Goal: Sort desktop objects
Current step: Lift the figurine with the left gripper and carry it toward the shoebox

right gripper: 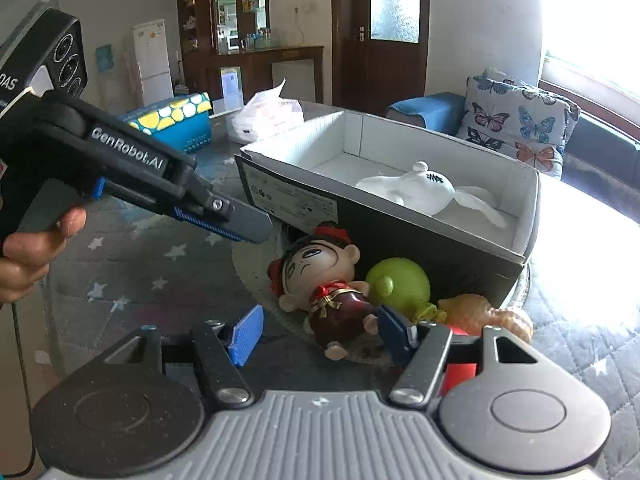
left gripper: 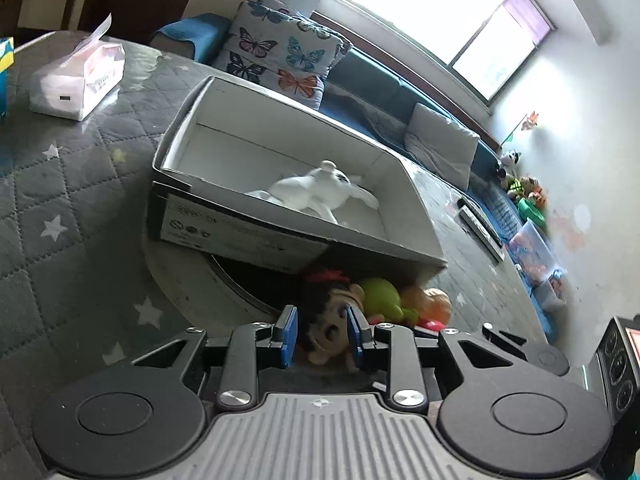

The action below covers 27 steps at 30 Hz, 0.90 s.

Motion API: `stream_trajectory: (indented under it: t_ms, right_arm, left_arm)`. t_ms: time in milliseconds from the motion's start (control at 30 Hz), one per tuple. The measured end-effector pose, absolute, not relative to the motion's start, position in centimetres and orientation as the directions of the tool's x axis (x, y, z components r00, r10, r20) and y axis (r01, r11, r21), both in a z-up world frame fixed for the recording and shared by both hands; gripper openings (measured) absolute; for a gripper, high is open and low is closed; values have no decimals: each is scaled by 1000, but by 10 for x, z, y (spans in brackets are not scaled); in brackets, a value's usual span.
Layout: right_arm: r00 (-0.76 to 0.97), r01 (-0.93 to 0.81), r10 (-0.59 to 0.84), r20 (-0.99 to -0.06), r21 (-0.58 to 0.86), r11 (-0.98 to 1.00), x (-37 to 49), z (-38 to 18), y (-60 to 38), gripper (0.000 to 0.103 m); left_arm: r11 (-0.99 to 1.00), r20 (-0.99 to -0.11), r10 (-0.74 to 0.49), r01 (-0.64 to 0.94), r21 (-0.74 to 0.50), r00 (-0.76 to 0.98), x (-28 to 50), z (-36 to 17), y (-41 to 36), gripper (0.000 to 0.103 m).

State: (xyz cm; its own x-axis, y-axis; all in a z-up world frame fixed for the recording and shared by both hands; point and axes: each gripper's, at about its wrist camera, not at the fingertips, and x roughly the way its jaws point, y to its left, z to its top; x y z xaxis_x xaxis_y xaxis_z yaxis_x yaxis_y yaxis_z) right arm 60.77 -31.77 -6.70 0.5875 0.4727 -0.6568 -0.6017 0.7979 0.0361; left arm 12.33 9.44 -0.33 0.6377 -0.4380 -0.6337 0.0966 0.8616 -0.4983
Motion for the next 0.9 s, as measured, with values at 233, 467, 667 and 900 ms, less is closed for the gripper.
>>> stream_trajectory:
  t_ms: [233, 467, 667, 900]
  right_arm:
    - [543, -624, 489, -682, 63, 779, 627, -71, -321, 67]
    - [533, -637, 490, -690, 54, 769, 650, -71, -319, 66]
    - [526, -641, 485, -699, 49, 766, 671, -72, -320, 60]
    - [541, -646, 481, -690, 25, 763, 686, -71, -321, 60]
  left_arm:
    - [850, -636, -456, 95, -518, 622, 141, -16, 100, 30]
    - [837, -623, -479, 108, -537, 618, 150, -21, 102, 32]
    - [828, -624, -474, 73, -556, 622, 158, -28, 113, 34]
    - [799, -608, -501, 58, -599, 616, 161, -33, 126, 36]
